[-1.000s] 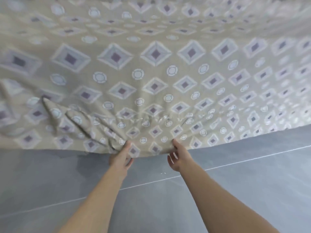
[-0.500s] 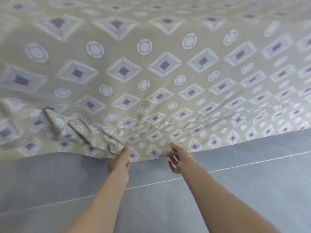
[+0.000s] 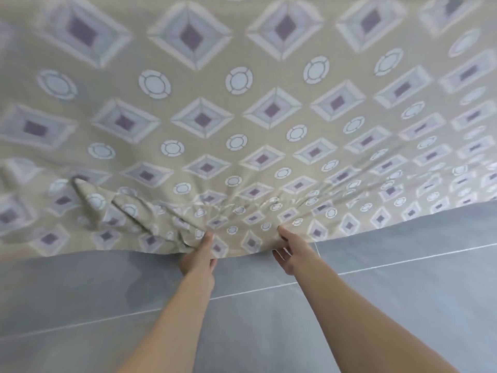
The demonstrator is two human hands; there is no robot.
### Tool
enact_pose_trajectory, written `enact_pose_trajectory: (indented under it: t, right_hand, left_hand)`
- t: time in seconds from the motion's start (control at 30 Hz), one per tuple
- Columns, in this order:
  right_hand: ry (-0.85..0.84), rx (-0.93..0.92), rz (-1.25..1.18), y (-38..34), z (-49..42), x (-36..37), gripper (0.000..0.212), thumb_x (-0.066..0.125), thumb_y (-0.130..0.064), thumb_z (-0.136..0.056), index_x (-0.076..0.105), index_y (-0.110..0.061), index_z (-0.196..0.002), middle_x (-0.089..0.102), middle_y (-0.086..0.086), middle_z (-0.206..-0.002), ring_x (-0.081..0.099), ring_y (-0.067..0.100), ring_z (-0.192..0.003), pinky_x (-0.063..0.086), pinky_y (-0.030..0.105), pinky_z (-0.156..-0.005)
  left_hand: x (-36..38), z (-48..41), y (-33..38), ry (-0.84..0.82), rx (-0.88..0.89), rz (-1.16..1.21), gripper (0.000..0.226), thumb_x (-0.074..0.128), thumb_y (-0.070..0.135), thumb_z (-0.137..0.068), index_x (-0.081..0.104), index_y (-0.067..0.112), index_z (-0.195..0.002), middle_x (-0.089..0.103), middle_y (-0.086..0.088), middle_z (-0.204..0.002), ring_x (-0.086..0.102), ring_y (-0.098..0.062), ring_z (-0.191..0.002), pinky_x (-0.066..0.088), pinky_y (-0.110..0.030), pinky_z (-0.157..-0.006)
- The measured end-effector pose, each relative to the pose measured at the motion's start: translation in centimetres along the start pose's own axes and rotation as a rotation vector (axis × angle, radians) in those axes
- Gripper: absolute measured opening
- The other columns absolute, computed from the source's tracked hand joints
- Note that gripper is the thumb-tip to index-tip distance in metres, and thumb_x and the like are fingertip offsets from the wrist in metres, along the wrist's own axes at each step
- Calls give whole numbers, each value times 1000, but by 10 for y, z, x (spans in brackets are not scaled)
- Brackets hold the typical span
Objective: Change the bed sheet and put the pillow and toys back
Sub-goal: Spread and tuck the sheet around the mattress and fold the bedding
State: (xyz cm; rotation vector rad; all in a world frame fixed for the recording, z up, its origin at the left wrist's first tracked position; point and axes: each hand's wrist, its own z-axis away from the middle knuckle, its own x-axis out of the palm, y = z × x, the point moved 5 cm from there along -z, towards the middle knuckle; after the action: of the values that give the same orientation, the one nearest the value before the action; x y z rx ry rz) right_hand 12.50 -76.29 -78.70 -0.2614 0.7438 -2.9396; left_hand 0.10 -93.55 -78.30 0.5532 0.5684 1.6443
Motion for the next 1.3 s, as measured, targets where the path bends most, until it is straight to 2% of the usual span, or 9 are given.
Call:
enact_pose_trajectory:
  t: [0.2, 0.3, 0.37, 0.43, 0.5, 0.7, 0.9, 1.0, 1.3]
  right_hand:
    - [-65, -4, -100, 7, 0, 10, 44, 75, -18, -82, 60, -7, -122, 64, 3, -87, 62, 15, -76, 50, 26, -86]
    - [-153, 54, -94, 25, 7, 29, 47, 66, -11, -89, 53, 0, -132, 65, 12, -103, 63, 25, -97, 44, 29, -102]
    - [-238, 107, -90, 42, 20, 47, 37, 60, -2, -89, 56, 5, -126, 64, 11, -92, 61, 28, -83, 35, 34, -112]
    - [-305, 176, -59, 60, 29, 61, 6, 59, 2, -88, 64, 0, -91, 57, 7, -77, 54, 19, -70, 43, 30, -104]
    - [-402, 229, -33, 79, 43, 83, 15, 59, 4, -87, 60, -6, -76, 59, 5, -79, 55, 17, -74, 48, 28, -88]
    - [-648, 351, -10, 123, 88, 140, 11, 70, -2, -81, 66, -11, -84, 68, 3, -81, 62, 16, -84, 53, 26, -70]
    - [-735, 362, 10, 155, 118, 172, 31, 79, -14, -72, 66, -16, -101, 71, 1, -90, 63, 18, -92, 49, 30, -91]
    - [-752, 363, 34, 169, 127, 184, 35, 79, -23, -72, 66, -21, -104, 69, -4, -97, 60, 15, -101, 49, 27, -80]
    - [-681, 264, 172, 186, 114, 201, 19, 80, -31, -73, 66, -24, -83, 63, -10, -61, 49, 6, -59, 38, 20, -62]
  left_hand:
    - [1, -1, 11, -173, -159, 39, 31, 76, 21, -80, 57, 8, -101, 57, -2, -79, 54, -9, -66, 49, -26, -87]
    - [-19, -4, 25, -233, -212, 70, 17, 72, 20, -84, 60, 10, -90, 58, -1, -84, 57, -12, -77, 47, -29, -95]
    - [-34, -3, 38, -254, -198, 107, 9, 70, 15, -85, 61, 14, -83, 58, 2, -85, 56, -10, -79, 44, -29, -98]
    - [-41, 1, 48, -288, -178, 111, 11, 68, 8, -85, 61, 16, -82, 60, 4, -85, 56, -8, -80, 43, -28, -97]
    - [-54, 3, 61, -310, -150, 122, 13, 67, 5, -84, 62, 16, -81, 63, 4, -81, 57, -9, -83, 42, -30, -98]
    - [-113, 4, 97, -280, -60, 259, 14, 71, 16, -79, 60, 22, -83, 63, 7, -57, 57, -12, -84, 45, -35, -92]
    - [-165, 8, 152, -263, 186, 436, 9, 64, 33, -84, 62, 30, -92, 68, 12, -85, 59, -8, -94, 46, -35, -89]
    - [-176, 11, 178, -305, 259, 421, 14, 60, 36, -87, 63, 28, -98, 69, 10, -97, 60, -9, -101, 44, -33, -94]
    - [-183, -8, 192, -202, 253, 238, 13, 59, 34, -91, 64, 24, -97, 69, 6, -92, 63, -11, -85, 50, -27, -80]
